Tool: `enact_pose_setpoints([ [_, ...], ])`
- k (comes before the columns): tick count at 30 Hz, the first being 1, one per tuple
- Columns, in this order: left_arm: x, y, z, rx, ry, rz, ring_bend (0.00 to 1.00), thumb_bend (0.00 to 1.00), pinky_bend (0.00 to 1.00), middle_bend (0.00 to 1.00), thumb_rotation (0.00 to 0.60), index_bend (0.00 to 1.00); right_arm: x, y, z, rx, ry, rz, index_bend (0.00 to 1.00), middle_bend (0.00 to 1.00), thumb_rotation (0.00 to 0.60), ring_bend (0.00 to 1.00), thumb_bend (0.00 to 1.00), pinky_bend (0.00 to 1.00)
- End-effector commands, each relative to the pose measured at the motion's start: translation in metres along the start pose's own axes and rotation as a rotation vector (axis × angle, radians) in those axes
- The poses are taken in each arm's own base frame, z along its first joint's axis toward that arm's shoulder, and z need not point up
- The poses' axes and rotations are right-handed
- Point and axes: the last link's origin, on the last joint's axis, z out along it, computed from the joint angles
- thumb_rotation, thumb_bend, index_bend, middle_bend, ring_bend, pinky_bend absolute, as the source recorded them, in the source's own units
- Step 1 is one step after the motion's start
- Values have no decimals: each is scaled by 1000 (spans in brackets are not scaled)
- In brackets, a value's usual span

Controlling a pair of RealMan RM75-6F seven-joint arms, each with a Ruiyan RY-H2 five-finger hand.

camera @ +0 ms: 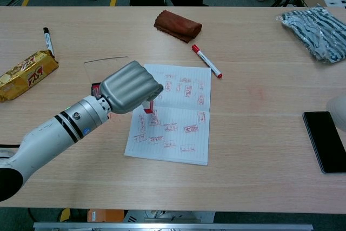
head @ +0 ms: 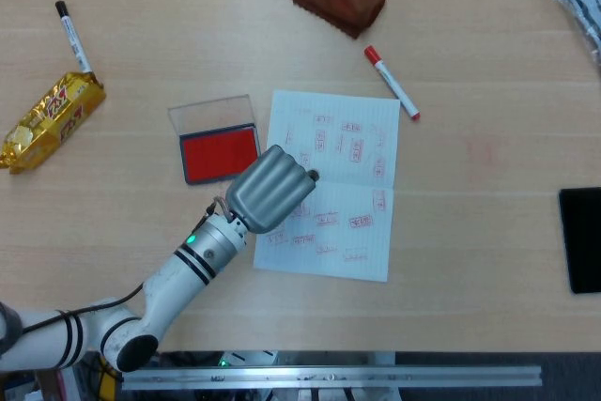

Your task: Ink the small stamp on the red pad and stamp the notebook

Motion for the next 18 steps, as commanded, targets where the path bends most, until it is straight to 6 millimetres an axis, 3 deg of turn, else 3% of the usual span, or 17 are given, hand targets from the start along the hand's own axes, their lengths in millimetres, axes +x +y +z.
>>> enact_pose_setpoints([
  [1, -2, 9, 3, -19, -4, 12, 1000, 290, 1000, 1000, 600, 580, 0, 0, 0, 0, 0, 0, 331, 400, 600, 360, 159, 459],
  [18, -4, 34, 24, -23, -1, 26, 1000, 289, 1000, 1000, 600, 580, 3, 4, -2, -9, 1, -5, 331, 400, 600, 360, 159, 459],
])
